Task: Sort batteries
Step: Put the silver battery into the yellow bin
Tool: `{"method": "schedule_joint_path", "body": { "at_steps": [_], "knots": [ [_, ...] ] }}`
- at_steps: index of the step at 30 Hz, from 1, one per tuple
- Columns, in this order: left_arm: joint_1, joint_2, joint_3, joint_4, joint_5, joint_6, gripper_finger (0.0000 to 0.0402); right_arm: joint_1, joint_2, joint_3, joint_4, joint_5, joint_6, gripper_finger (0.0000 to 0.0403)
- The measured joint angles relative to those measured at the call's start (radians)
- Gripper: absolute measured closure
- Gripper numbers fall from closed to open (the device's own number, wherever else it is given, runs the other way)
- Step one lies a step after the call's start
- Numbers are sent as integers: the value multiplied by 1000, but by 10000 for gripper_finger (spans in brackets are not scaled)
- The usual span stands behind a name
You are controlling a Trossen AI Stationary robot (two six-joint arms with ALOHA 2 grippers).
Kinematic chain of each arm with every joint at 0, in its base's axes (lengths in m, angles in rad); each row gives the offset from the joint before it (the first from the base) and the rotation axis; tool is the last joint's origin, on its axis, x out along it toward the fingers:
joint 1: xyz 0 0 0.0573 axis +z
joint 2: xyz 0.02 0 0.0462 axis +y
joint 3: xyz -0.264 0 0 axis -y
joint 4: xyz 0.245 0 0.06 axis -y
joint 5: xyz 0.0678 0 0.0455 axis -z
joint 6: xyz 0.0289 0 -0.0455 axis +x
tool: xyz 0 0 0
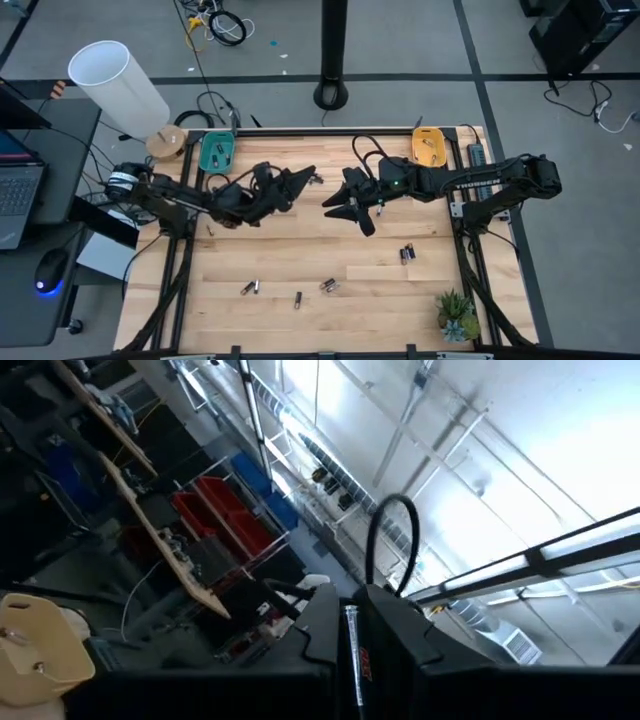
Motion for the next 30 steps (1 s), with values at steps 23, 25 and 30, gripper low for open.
{"method": "schedule_joint_path", "body": {
  "at_steps": [23,25,30],
  "knots": [
    [29,0,1,-59,-112,-79,363,46,-1,0,72,292,-240,250],
    [29,0,1,-70,-147,-103,364,52,-1,0,73,340,-261,250],
    [27,0,1,-97,-192,-144,363,65,-1,0,134,403,-376,250]
  ]
}}
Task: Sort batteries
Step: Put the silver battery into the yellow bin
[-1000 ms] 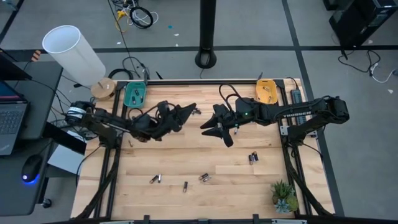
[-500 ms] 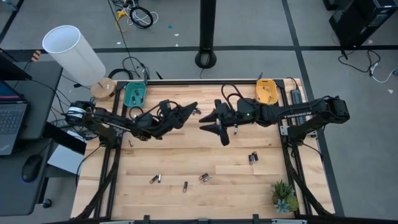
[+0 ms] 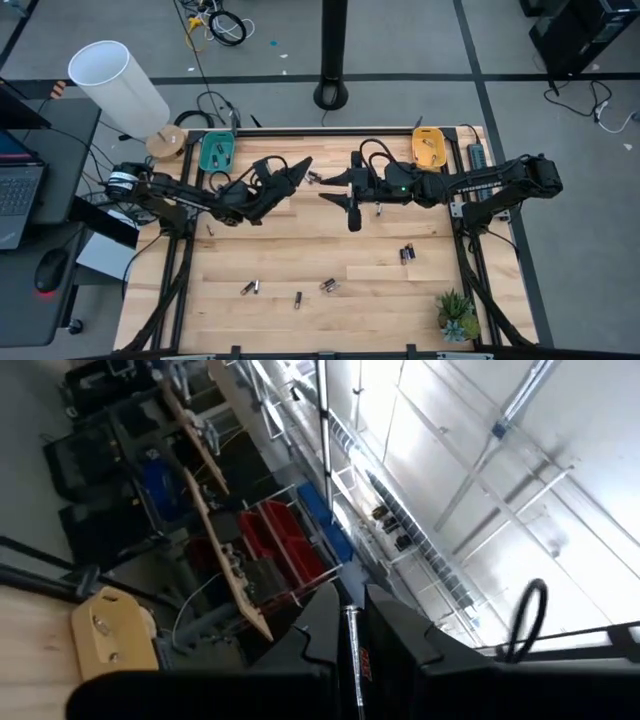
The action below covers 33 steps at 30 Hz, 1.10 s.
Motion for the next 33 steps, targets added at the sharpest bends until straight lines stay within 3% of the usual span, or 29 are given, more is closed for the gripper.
{"method": "schedule_joint_path", "body": {
  "at_steps": [8,18,29,33],
  "knots": [
    [0,0,0,-5,-13,-20,362,3,0,0,56,50,-112,241],
    [0,0,29,-9,-58,-27,360,-2,0,0,98,119,-179,201],
    [1,1,182,-309,-127,-23,360,-45,1,0,109,153,-230,179],
    [1,12,210,-347,-165,3,360,-55,1,0,109,153,-230,174]
  ]
}}
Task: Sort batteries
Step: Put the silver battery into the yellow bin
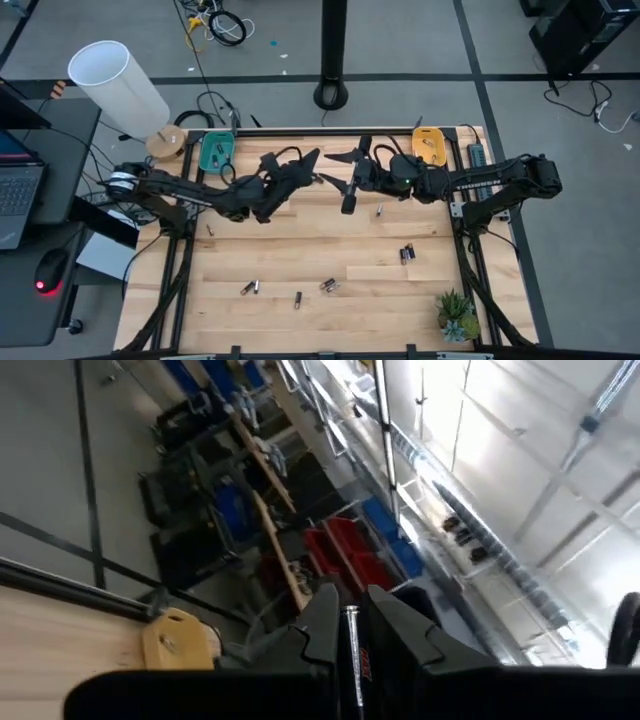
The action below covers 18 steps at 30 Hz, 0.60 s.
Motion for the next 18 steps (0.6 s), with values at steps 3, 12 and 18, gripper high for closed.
{"method": "schedule_joint_path", "body": {
  "at_steps": [3,12,18],
  "knots": [
    [0,9,7,-1,-38,0,360,-8,1,0,-1,0,1,169],
    [0,57,8,68,-65,-18,360,-28,51,1,40,-8,11,157],
    [-1,68,8,98,-75,9,360,-28,66,0,59,-22,5,157]
  ]
}}
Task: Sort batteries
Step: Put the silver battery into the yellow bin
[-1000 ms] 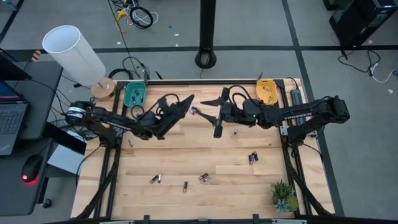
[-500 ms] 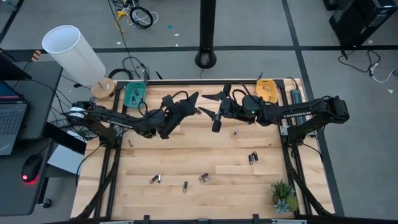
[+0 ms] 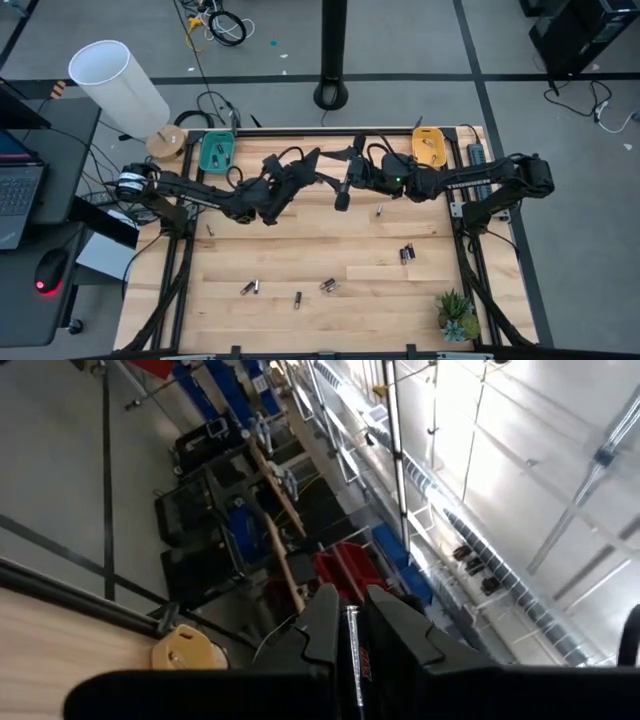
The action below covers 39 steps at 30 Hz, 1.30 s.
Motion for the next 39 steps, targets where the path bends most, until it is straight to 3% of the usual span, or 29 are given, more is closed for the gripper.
{"method": "schedule_joint_path", "body": {
  "at_steps": [27,33,39],
  "knots": [
    [0,0,0,29,34,10,360,-23,0,0,37,38,-21,159],
    [-1,0,0,34,33,10,360,-32,0,0,40,-40,-18,157],
    [-1,0,0,33,40,10,360,-32,0,0,37,-49,-18,137]
  ]
}}
